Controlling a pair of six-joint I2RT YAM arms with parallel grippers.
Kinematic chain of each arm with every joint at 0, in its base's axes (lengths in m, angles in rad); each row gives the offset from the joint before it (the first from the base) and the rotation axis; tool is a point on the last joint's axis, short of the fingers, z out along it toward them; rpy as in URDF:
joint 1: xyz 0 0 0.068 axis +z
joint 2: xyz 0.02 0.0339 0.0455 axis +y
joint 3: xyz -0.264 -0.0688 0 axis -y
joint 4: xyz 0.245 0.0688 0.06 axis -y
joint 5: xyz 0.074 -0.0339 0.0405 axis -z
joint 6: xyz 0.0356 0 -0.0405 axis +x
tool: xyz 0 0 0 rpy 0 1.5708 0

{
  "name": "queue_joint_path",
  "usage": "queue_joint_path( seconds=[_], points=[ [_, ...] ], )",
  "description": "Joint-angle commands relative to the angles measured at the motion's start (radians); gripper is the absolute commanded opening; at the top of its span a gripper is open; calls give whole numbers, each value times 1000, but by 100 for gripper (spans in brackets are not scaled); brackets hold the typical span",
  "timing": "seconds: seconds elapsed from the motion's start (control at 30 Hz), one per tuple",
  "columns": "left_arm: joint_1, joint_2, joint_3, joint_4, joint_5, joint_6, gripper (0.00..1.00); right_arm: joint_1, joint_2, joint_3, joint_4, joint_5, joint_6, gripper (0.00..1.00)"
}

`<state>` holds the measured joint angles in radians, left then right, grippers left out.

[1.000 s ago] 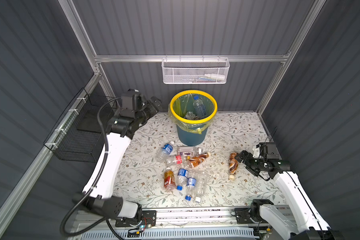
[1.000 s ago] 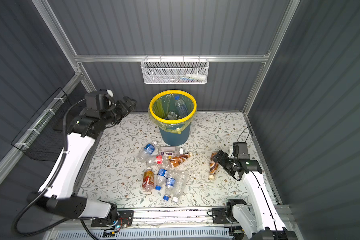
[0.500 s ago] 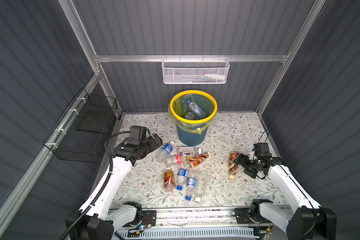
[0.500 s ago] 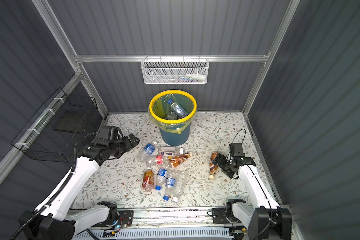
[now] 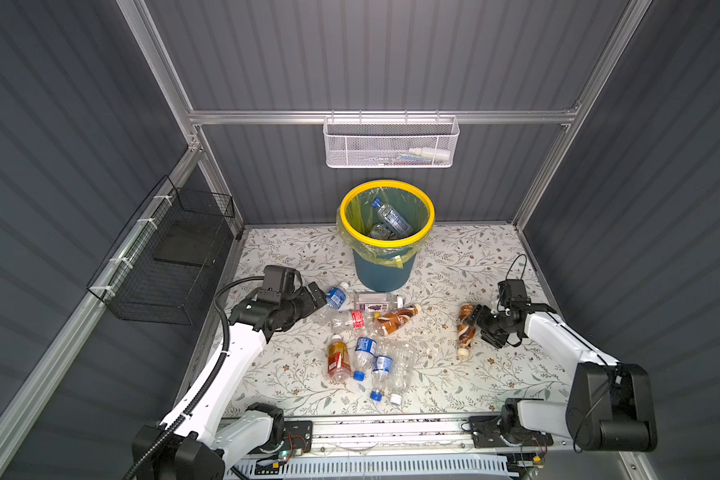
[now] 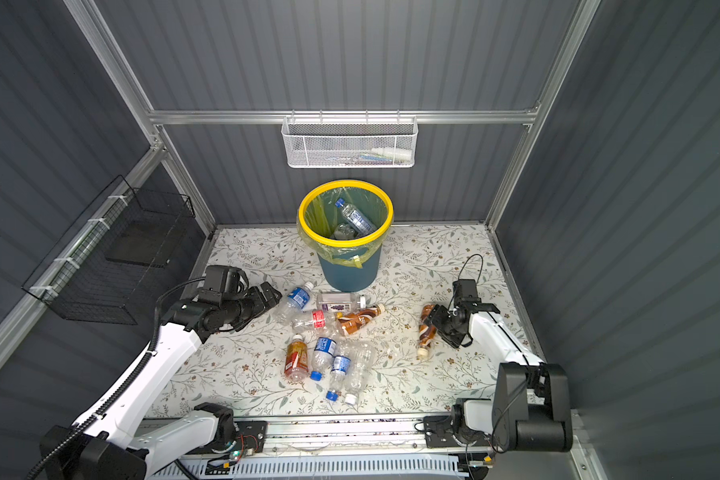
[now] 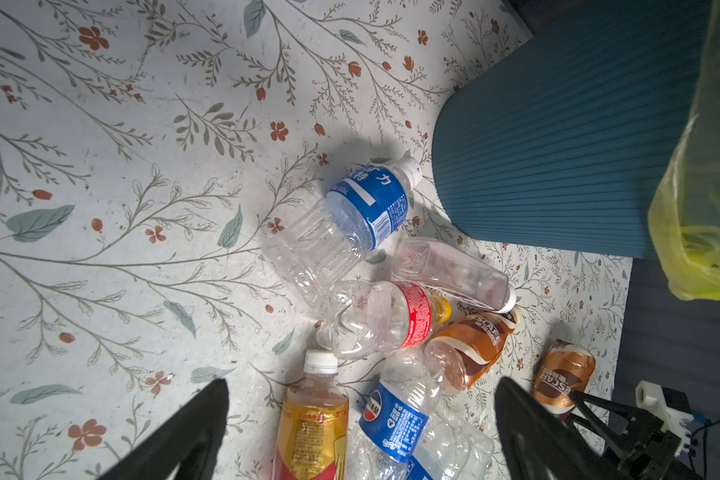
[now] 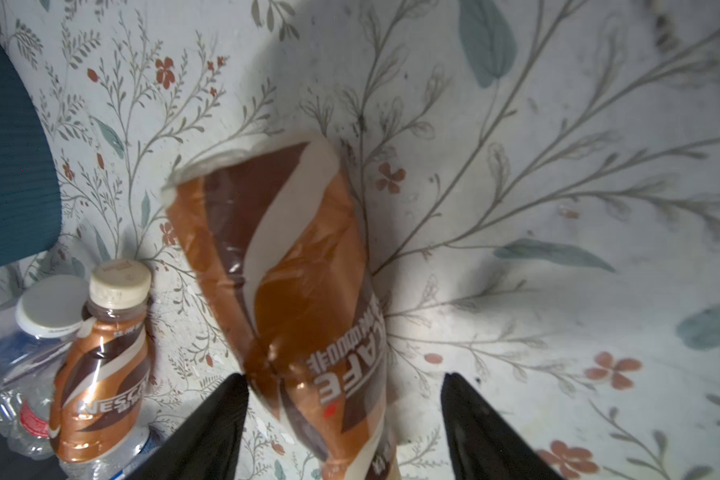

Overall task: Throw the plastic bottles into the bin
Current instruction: 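Lower the right gripper onto the lying Nescafe bottle while the left gripper returns, then grasp the Nescafe bottle with the right gripper, lift it over the bin, release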

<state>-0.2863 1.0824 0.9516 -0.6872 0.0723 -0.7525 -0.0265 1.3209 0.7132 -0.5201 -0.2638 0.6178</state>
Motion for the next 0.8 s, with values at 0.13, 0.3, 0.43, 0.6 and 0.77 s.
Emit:
queue_joint_path(
  seconds=[0.13,0.3,0.43,0.6,0.77],
  points=[
    [10,-25,-27,-8,13,-6,100,-8,73,22,53,24,-11,65],
    [11,-16,-29,-10,14,1,100,-27,94,15,74,18,-11,63],
    [13,-10,-31,-9,16,6,100,-49,93,10,74,16,-15,59],
    [16,-10,-35,-12,17,9,100,-90,38,-27,62,14,-22,52],
    [19,-7,-42,-9,17,11,100,-121,-78,-56,4,-3,-32,52]
  ],
)
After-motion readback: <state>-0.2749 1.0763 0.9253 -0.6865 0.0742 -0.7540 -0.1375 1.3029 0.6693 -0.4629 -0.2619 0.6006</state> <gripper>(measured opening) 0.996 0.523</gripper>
